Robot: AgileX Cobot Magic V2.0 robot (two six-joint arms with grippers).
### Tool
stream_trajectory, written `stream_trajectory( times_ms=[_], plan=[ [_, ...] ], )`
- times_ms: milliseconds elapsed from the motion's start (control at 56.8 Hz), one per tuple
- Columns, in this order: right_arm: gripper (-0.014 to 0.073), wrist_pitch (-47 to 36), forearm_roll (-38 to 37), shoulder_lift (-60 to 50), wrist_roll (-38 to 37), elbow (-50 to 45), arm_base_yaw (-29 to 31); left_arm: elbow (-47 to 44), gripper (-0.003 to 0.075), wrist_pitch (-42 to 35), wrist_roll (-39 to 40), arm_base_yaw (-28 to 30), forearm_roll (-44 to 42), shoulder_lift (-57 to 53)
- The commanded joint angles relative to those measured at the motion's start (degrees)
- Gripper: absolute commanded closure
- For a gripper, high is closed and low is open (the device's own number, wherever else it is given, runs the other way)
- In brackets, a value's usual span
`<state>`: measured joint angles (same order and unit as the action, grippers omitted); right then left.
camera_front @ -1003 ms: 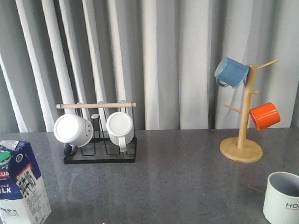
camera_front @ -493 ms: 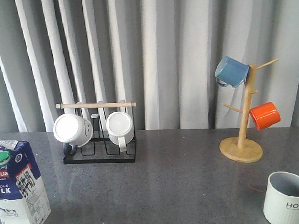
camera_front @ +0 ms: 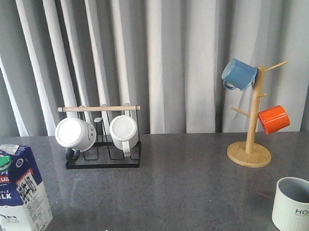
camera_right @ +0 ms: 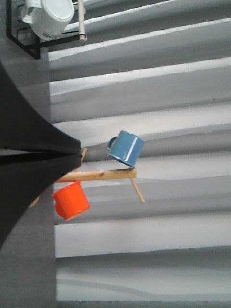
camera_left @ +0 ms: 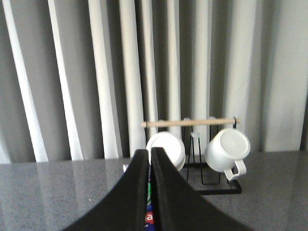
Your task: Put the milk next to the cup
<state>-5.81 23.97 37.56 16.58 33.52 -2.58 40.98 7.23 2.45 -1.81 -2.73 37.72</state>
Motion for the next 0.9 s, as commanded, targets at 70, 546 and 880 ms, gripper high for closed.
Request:
stream_trajectory(
  times_ms=[70, 546, 880],
  plan=[
    [0.0602, -2.2, 1.0, 6.9, 2.8, 3.1, 0.0, 2.7, 0.0727, -3.3, 0.3, -0.1, 0.7, 8.0],
    [0.0115, -5.1, 1.5, 9.8, 9.8, 3.1, 0.0, 2.8, 0.033, -10.1, 0.3, -0.1, 0.8, 15.1],
    [-0.011, -4.5, 1.5, 10.4, 12.2, 3.1, 0.0, 2.8, -0.0006, -14.8, 0.3, -0.1, 1.1, 15.1]
  ],
)
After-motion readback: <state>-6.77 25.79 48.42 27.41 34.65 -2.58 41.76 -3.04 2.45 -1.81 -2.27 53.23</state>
